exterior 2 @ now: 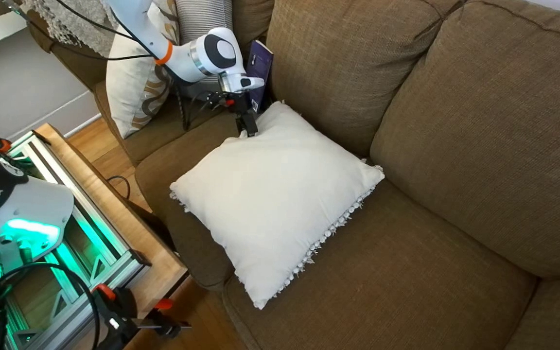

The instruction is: Move the pillow on the right to the right side of the sofa.

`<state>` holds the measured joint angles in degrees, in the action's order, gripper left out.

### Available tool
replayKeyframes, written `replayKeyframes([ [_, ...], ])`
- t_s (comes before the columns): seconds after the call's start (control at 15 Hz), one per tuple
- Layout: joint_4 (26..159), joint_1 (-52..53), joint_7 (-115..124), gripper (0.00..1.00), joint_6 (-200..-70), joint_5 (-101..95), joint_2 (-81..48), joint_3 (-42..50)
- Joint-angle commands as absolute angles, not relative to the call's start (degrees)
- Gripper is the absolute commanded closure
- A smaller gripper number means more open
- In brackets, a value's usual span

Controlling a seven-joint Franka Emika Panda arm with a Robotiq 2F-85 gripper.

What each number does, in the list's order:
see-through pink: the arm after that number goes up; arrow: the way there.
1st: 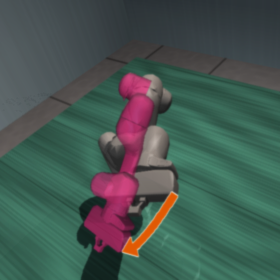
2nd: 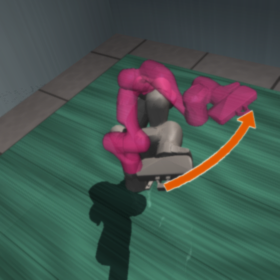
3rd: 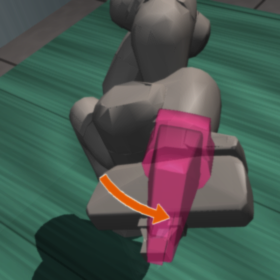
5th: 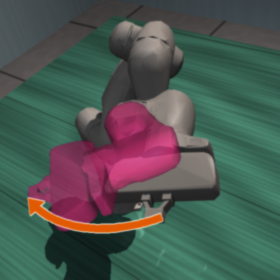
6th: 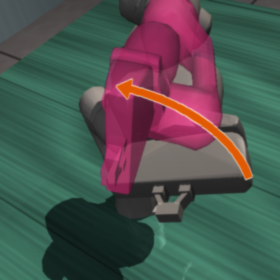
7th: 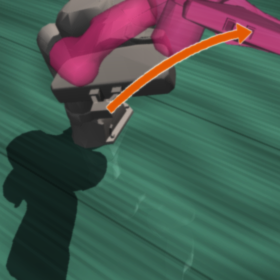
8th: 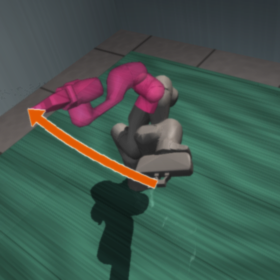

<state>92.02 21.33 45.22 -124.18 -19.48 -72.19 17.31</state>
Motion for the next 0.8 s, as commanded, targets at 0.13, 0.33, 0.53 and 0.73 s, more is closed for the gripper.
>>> replayKeyframes([
  [0.13,97.45,21.55,46.40,0.68,-132.66,-21.11,-66.79,16.81],
  [0.33,95.51,25.11,45.85,0.90,-133.28,-22.70,-64.61,16.29],
  [0.53,94.94,26.53,46.30,1.00,-132.55,-23.48,-62.85,16.09],
  [0.73,95.40,27.26,46.88,1.00,-132.59,-23.49,-61.15,15.71],
])
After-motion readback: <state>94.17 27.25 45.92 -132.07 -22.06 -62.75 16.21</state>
